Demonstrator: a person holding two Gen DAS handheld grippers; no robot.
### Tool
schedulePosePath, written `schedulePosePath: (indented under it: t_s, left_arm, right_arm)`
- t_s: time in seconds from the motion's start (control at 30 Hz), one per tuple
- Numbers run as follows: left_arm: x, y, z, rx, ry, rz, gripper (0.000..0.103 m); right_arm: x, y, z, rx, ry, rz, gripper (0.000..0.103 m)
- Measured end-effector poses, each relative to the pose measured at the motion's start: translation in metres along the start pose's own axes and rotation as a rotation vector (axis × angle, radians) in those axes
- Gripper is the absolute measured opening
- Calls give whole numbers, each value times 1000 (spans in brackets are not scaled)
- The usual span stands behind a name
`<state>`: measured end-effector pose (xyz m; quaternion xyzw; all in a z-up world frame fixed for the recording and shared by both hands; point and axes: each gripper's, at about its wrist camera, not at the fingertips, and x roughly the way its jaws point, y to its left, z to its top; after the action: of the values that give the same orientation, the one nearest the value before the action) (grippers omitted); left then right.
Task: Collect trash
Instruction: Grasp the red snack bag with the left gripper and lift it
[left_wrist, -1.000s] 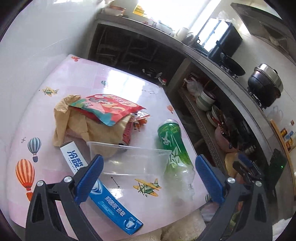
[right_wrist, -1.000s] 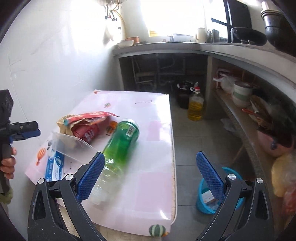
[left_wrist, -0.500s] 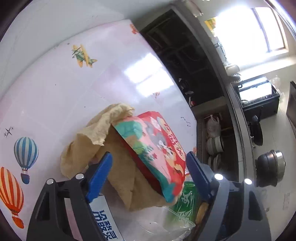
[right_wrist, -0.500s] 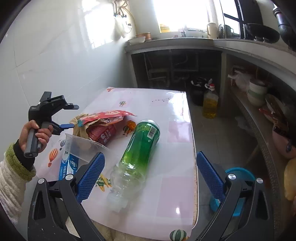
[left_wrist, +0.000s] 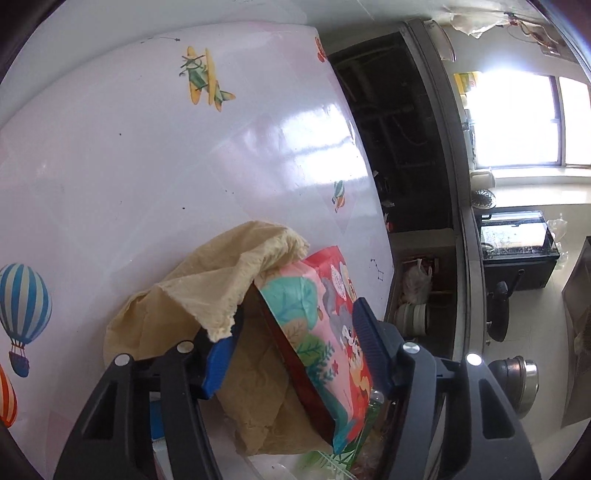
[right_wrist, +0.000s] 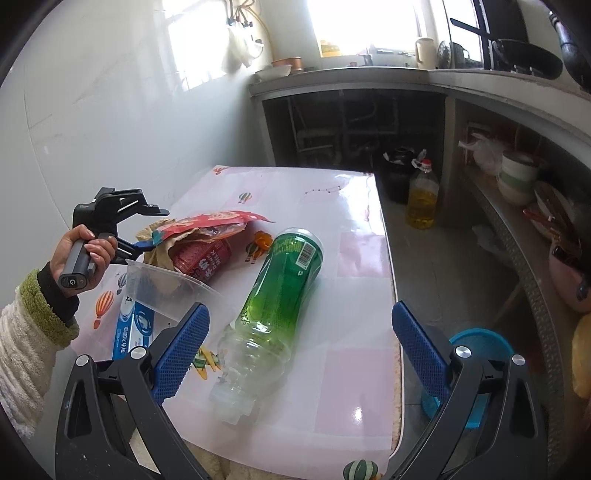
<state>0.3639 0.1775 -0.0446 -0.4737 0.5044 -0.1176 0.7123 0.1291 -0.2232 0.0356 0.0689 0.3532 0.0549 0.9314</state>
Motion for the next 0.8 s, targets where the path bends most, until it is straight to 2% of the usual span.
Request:
schedulePosePath:
  t_s: [0.13,0.23,0.37,0.5,0.63,0.8]
  left_arm:
    - [-3,11,3,-63,-13,-32,56]
    - [-3,12,4,-73,-18,-46,49]
    - [-10,6,1,-52,-41,-89,41]
    - [-18,-1,-2,-9,-60,-135,41]
    - [-15,-8,-5,34,-51,-99,37]
    - [-8,-15,-10,93,-19,-46,21]
  right_arm:
    - [0,-1,0,1,-2,-3,95]
    - [1,-2,-1,7,1,-3,95]
    - [1,-4,-2,14,6,-3,95]
    - [2,-4,-2,14,7,-3,95]
    - [3,-4,-2,18,9,-1,95]
    - [2,-4,-3,19,8,-2,95]
